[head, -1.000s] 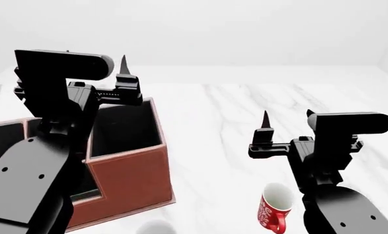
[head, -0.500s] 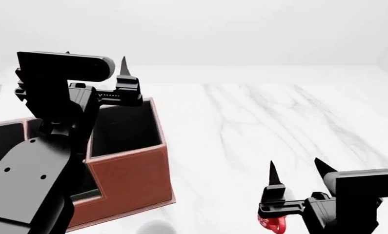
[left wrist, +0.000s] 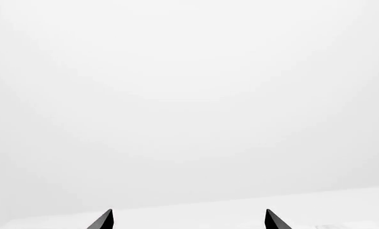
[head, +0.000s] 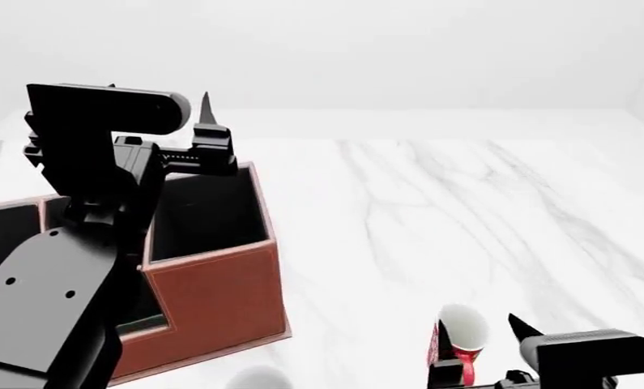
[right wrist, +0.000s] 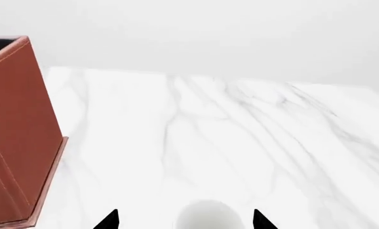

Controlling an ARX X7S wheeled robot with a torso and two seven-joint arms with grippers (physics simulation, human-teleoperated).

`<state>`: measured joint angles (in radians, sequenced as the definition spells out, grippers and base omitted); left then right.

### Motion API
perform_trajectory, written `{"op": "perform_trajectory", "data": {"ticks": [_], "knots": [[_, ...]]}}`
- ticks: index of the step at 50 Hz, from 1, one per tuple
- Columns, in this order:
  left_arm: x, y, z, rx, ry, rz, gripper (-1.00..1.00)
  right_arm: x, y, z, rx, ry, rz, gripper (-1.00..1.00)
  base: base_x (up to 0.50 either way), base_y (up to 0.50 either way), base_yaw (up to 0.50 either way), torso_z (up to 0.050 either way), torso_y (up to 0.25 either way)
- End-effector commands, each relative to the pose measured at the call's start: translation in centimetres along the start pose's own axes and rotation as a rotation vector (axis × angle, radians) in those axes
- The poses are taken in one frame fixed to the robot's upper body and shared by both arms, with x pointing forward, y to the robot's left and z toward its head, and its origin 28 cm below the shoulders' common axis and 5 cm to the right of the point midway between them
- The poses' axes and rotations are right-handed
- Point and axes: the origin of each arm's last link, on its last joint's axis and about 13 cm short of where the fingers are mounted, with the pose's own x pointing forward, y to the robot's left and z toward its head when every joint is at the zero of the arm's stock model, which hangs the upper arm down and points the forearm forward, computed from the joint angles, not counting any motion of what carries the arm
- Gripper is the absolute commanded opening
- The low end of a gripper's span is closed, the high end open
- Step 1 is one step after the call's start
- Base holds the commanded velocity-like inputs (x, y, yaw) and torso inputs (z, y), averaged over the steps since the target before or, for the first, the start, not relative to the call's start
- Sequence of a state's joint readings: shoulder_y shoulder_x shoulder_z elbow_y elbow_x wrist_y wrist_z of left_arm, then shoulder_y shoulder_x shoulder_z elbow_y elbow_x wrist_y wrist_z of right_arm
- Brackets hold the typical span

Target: Pick up the red mug and place it to the right of the caddy.

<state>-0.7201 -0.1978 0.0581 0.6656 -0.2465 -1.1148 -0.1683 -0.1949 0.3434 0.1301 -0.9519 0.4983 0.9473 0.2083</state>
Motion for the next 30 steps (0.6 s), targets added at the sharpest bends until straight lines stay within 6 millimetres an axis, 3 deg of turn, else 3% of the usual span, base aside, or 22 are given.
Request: {"op": "perform_trajectory", "data": {"ticks": [1,30], "knots": [[0.1,0.1,0.0,0.001,0.001,0.002,1.0,-0.1,0.0,-0.9,-0.001,0.044,-0.009,1.0,0.0,0.0,0.0,0.0,0.0],[0.1,0.1,0.0,-0.005,0.004,0.004,1.0,0.2,-0.2,-2.0,-0.002,0.142,-0.06,1.0,0.0,0.0,0.0,0.0,0.0]]}}
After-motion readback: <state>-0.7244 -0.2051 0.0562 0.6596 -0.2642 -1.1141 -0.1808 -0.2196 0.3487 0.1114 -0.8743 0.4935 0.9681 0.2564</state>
